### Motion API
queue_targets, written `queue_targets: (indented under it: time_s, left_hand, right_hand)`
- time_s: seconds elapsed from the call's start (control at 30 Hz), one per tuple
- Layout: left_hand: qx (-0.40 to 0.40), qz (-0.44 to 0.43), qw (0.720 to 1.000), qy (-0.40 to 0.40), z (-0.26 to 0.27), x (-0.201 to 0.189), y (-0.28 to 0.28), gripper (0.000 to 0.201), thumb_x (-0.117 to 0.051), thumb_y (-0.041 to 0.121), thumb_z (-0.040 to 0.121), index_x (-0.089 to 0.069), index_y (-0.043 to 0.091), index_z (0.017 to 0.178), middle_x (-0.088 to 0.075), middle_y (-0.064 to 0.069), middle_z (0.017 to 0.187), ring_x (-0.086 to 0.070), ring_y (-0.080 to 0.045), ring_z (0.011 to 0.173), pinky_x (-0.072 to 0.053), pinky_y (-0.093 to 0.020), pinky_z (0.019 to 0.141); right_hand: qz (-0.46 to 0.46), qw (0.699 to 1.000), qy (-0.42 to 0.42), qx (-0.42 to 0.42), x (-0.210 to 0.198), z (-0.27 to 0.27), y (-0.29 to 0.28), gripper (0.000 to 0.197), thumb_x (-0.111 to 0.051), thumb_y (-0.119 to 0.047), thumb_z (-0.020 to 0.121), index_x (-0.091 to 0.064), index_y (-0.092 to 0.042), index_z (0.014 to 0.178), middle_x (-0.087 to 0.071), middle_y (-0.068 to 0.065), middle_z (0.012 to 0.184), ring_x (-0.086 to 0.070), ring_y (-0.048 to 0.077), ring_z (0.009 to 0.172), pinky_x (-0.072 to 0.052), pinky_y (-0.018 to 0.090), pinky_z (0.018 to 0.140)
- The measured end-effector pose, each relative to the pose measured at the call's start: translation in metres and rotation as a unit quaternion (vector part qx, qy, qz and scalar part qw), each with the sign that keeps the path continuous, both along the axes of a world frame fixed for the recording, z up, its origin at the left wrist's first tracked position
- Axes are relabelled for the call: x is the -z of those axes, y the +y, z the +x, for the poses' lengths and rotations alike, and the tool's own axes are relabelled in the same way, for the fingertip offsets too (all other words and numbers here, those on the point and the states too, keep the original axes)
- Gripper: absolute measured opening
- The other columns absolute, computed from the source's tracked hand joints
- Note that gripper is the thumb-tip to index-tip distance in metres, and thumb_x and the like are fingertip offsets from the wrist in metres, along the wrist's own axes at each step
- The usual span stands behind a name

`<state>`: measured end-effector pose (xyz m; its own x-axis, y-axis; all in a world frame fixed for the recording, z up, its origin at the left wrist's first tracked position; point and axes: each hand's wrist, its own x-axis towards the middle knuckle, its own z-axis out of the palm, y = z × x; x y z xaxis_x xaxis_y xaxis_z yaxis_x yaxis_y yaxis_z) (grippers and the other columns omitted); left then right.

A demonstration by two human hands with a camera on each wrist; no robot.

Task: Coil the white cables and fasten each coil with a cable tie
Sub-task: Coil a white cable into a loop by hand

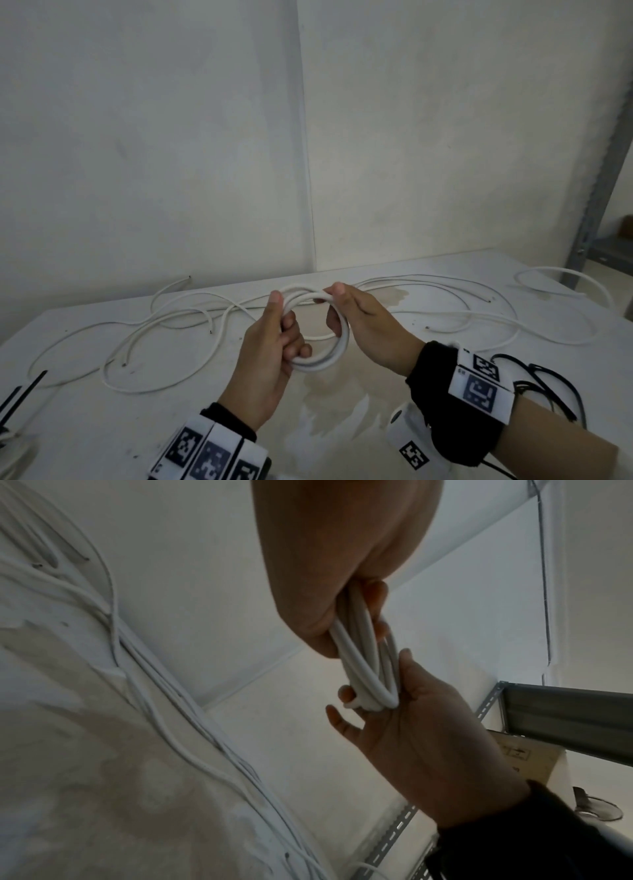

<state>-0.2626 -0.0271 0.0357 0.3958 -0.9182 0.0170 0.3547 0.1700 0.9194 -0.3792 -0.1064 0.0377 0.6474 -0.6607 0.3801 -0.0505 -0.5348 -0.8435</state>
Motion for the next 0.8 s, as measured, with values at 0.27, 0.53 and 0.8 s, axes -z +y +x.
queue_targets:
  time_s: [0.27, 0.53, 0.8]
  left_hand:
    - [0.188, 0.108, 0.974, -0.060, 0.027, -0.009, 0.003, 0.078, -0.028, 0.061, 0.083, -0.065, -0.002, 0.058, -0.059, -0.017, 0.055, -0.060, -0.027, 0.051, -0.052, -0.036, 0.067]
    - [0.053, 0.119, 0.971, -0.203, -0.004, -0.001, -0.002, 0.054, -0.036, 0.039, 0.097, -0.043, 0.011, 0.052, -0.031, 0.004, 0.040, -0.026, -0.010, 0.034, -0.033, -0.025, 0.045]
    - [-0.018, 0.100, 0.984, -0.146, -0.012, -0.002, -0.009, 0.049, -0.040, 0.032, 0.097, -0.039, 0.011, 0.052, -0.029, 0.006, 0.036, -0.026, -0.009, 0.031, -0.032, -0.023, 0.040]
  right_hand:
    - [-0.045, 0.993, 0.081, -0.068, -0.008, -0.015, -0.001, 0.058, -0.026, -0.045, 0.090, -0.048, 0.010, 0.094, -0.039, -0.004, 0.068, -0.034, 0.005, 0.060, -0.033, 0.019, 0.061]
    - [-0.074, 0.991, 0.106, -0.045, -0.008, -0.017, 0.003, 0.025, -0.038, -0.025, 0.097, -0.052, -0.011, 0.114, -0.052, -0.006, 0.097, -0.047, 0.002, 0.093, -0.038, 0.019, 0.089]
    - [0.267, 0.962, -0.023, -0.058, -0.002, -0.017, 0.002, 0.034, -0.045, -0.045, 0.088, -0.051, -0.020, 0.109, -0.060, 0.005, 0.087, -0.064, 0.018, 0.077, -0.052, 0.035, 0.084]
